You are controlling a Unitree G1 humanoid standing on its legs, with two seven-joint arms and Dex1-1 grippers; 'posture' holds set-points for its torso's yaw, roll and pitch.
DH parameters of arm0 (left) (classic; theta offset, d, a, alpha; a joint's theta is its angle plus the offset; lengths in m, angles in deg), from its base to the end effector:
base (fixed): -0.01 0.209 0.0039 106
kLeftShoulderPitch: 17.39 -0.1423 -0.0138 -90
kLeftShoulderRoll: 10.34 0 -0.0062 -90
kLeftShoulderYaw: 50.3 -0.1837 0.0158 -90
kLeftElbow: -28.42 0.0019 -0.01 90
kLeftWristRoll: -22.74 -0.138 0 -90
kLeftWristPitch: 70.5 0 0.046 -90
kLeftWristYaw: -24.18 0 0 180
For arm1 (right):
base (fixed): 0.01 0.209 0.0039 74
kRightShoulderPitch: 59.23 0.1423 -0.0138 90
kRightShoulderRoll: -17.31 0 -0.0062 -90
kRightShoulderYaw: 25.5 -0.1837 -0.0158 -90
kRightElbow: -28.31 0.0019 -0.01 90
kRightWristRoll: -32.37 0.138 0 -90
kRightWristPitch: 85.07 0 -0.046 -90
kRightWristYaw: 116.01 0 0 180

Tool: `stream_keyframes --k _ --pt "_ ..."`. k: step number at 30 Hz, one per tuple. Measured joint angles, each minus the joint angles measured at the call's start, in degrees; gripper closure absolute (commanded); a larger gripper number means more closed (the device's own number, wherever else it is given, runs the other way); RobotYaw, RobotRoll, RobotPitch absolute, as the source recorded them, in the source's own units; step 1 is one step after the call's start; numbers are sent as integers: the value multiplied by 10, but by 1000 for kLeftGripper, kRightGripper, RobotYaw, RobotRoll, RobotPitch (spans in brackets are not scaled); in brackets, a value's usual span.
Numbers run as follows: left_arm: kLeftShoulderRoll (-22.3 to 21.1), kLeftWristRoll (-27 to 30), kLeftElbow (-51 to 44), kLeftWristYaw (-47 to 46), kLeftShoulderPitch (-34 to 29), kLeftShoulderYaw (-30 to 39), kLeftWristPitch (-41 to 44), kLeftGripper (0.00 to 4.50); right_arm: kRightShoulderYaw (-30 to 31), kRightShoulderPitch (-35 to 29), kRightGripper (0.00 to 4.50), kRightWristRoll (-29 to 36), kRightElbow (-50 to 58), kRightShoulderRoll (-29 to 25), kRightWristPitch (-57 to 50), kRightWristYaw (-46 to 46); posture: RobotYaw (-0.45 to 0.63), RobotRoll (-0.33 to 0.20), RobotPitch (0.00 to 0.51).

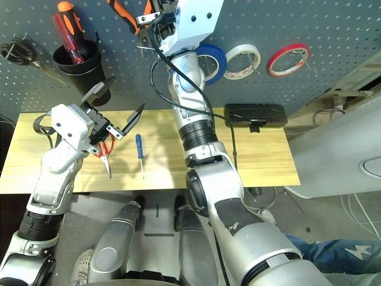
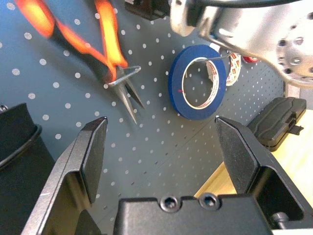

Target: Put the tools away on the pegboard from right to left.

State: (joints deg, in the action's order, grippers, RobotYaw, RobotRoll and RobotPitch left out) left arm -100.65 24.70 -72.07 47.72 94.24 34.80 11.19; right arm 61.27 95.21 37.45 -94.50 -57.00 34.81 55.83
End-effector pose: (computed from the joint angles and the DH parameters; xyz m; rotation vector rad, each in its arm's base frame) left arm 0.2481 0.1523 0.1661 0.3807 -0.6301 -0.5843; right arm 0.3292 -0.0755 0.2669 0.0387 -1.0269 0.3848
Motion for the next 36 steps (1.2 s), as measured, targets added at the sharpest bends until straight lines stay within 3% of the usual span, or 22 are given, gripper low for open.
stream_keyframes --k 6,11,15,18,29,36 --pt "3 0 23 5 7 -1 -10 0 19 -115 16 2 207 -29 -104 -19 181 0 374" --pt "5 1 56 13 16 -4 -23 0 28 -197 16 6 376 -69 -215 -36 156 0 360" --pt "7 0 84 23 25 -9 -33 0 40 -227 16 7 453 -90 -268 -52 130 0 355" --pt "3 -3 112 34 32 -14 -37 0 46 -294 16 7 502 -113 -308 -67 122 0 338" --pt "-6 -35 193 51 51 -38 -28 0 37 -440 16 19 516 -163 -388 -109 123 0 332" --pt "17 -64 286 55 70 -74 10 0 38 -473 16 40 450 -191 -422 -162 134 0 340"
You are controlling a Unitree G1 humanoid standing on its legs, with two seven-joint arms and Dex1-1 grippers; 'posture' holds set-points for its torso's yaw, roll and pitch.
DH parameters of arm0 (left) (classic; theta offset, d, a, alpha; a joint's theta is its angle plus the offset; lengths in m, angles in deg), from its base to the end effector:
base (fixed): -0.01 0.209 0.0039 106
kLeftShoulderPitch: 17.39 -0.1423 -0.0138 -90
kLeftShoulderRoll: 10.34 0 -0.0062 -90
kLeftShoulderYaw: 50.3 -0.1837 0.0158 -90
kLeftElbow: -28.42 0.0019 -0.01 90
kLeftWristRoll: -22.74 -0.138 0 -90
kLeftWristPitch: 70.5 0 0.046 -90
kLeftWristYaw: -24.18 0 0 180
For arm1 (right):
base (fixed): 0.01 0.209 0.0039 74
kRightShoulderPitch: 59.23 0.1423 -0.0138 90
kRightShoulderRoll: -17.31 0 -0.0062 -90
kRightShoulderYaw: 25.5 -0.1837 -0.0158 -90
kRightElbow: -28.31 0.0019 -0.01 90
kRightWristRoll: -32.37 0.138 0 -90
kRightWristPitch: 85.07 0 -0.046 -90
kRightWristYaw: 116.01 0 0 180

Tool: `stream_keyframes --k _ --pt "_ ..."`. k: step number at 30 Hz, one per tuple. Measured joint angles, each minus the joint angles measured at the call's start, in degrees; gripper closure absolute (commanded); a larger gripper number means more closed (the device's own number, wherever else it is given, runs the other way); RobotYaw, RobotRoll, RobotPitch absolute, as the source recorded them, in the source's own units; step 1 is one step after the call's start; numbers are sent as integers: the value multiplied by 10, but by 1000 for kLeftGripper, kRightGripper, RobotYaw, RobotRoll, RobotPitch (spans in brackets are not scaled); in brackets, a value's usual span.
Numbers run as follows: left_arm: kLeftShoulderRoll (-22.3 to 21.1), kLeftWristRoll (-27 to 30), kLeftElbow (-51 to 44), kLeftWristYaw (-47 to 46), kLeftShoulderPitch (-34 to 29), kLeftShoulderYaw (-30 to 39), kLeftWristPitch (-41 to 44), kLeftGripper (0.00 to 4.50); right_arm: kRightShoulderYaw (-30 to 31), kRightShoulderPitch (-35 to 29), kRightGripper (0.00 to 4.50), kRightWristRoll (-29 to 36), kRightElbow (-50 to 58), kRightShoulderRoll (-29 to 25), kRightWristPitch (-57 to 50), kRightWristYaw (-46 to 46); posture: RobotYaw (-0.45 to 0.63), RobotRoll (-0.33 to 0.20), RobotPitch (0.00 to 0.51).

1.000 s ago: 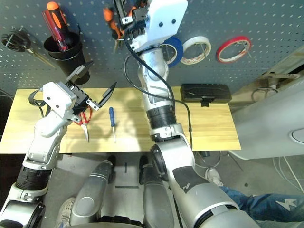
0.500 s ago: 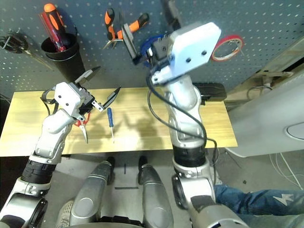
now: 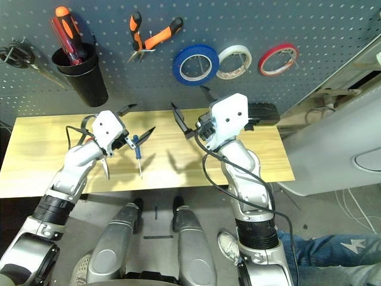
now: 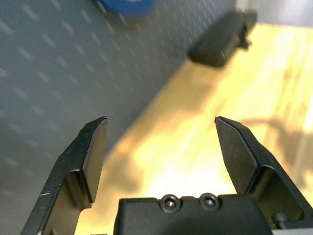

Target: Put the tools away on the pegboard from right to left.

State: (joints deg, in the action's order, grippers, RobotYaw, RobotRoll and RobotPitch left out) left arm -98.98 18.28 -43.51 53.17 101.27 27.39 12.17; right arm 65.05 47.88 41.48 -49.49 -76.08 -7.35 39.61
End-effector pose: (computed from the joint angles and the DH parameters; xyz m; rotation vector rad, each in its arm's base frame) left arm 0.2898 0.1376 0.1057 0.4741 -0.1851 -0.7485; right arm 0.2461 -0.1812 0.1453 -0.2466 -0.2410 0.5193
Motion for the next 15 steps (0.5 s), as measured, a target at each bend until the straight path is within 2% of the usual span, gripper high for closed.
stream_keyframes --k 5,9,15 --pt "12 -32 80 -22 26 -15 30 0 -17 -12 16 2 -56 -14 -14 -11 131 0 337" --pt "24 -61 166 -81 64 -11 95 0 -16 -13 16 4 -91 -21 -17 -38 121 0 333" --pt "46 -67 251 -139 93 3 160 0 4 7 16 0 -137 -32 -37 -71 130 0 332"
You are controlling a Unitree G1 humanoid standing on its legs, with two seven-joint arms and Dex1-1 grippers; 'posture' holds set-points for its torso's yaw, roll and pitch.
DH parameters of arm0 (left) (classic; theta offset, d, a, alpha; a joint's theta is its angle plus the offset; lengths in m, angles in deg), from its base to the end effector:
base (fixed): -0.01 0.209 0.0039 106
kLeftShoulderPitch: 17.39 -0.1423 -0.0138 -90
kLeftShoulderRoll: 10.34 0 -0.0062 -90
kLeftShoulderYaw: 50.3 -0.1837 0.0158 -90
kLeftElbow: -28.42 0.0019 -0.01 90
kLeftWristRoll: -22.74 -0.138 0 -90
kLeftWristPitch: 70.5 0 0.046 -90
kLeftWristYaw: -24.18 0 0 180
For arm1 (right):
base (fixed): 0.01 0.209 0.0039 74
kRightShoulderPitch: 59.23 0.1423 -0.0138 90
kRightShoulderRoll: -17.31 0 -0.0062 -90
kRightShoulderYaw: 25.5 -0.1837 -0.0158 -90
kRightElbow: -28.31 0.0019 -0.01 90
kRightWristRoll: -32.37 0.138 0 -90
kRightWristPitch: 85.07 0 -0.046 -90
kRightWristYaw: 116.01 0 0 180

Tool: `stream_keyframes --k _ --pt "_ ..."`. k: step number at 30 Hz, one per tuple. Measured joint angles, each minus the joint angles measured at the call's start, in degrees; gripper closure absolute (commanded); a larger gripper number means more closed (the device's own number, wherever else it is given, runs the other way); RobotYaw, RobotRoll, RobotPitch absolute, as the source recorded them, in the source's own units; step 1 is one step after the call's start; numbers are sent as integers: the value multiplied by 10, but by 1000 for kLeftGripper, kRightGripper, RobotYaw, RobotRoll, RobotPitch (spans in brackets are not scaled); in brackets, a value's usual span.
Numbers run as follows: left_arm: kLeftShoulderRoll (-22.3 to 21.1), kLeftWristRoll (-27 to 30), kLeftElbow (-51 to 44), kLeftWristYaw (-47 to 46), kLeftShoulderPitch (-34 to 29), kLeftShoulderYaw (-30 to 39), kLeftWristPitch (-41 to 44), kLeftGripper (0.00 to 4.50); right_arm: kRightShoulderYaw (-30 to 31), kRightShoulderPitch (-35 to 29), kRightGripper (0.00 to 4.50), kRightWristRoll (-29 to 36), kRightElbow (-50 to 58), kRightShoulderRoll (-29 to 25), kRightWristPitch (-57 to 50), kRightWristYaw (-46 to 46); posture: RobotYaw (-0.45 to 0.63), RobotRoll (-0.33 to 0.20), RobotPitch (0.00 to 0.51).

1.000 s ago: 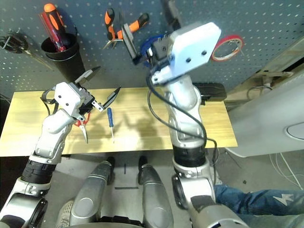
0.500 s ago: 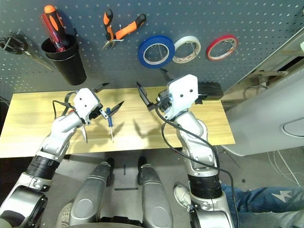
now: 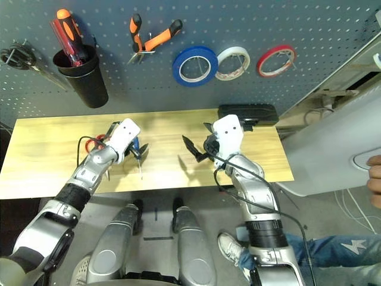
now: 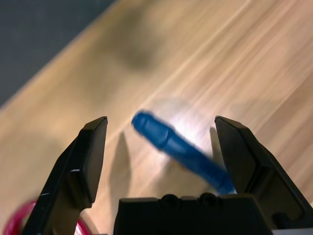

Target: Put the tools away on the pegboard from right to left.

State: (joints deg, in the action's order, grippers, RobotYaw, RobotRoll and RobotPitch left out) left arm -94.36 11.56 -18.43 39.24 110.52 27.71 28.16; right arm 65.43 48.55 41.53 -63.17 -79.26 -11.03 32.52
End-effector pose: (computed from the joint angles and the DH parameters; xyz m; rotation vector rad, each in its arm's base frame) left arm 0.3148 0.1351 0.0625 0.5133 0.3091 -0.4405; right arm 0.2600 -0.2046 0.1095 -0.2342 0.0655 0.5722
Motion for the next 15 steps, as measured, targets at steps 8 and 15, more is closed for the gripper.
stream_keyframes --k 8,15 --pt "23 31 24 -25 12 55 103 0 8 18 16 5 11 13 -44 -14 131 0 341" --pt "44 56 4 -23 10 72 157 2014 28 43 0 16 6 15 -105 -38 129 0 339"
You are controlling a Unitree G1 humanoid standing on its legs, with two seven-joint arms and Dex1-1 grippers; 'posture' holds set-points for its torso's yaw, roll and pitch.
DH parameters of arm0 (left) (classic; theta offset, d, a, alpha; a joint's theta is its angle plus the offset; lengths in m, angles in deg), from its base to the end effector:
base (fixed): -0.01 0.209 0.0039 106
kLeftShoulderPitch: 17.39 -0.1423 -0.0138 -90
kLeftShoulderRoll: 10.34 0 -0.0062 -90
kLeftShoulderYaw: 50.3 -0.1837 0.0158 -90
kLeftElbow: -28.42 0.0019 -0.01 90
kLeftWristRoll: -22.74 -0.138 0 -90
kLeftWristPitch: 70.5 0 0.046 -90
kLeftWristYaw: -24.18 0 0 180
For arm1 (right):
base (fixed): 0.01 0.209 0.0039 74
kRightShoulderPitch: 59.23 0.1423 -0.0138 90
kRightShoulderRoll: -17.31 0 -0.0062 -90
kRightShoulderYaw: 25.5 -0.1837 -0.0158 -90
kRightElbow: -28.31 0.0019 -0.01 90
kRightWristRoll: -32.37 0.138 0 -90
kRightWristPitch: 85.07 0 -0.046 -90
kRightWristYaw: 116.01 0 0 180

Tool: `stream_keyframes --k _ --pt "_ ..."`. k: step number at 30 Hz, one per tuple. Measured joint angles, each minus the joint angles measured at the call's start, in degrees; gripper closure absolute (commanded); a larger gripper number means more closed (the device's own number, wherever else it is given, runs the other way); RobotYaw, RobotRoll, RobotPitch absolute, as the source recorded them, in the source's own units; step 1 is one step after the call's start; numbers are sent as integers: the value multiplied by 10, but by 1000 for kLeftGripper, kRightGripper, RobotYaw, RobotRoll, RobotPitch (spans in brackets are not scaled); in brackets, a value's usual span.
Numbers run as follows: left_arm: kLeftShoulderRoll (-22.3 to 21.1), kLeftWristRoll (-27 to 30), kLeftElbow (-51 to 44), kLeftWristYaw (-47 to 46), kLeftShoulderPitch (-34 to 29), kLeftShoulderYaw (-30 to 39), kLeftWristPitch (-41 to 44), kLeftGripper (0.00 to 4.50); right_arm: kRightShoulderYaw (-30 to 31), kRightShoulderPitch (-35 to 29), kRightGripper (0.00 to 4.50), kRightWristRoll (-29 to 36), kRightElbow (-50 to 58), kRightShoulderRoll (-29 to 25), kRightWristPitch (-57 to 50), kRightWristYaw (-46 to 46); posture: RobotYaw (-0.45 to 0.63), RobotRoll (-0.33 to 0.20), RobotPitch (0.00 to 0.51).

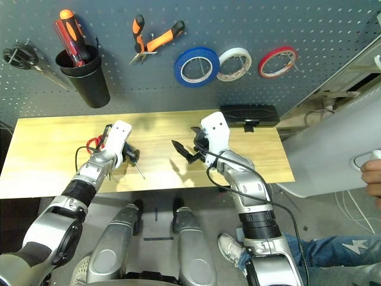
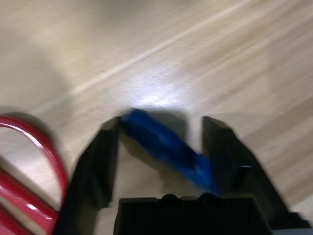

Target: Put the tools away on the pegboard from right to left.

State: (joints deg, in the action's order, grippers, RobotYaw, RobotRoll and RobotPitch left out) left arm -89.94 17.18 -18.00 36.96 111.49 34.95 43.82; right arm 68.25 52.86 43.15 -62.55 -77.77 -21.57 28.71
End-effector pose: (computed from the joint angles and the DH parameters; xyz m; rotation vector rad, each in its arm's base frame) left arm 0.3136 0.1297 0.0557 0.2691 0.5465 -0.3267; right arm 0.2702 -0.1858 0.1162 -0.1734 0.1768 0.6960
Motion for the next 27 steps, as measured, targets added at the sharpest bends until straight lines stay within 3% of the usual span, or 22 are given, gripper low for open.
stream_keyframes --k 6,14,19,27 --pt "5 14 -8 -1 -2 4 14 3863 15 35 0 -7 -64 7 14 -9 135 0 339" --pt "11 21 -11 -11 -6 11 -1 3862 15 60 0 -16 -92 13 45 -8 148 0 345" --pt "25 49 -52 -18 -6 37 -7 3862 15 57 0 -15 -86 -10 42 -40 152 0 328" --pt "53 110 -316 -22 -20 61 60 3862 17 57 0 -18 -85 -44 64 -81 168 0 306"
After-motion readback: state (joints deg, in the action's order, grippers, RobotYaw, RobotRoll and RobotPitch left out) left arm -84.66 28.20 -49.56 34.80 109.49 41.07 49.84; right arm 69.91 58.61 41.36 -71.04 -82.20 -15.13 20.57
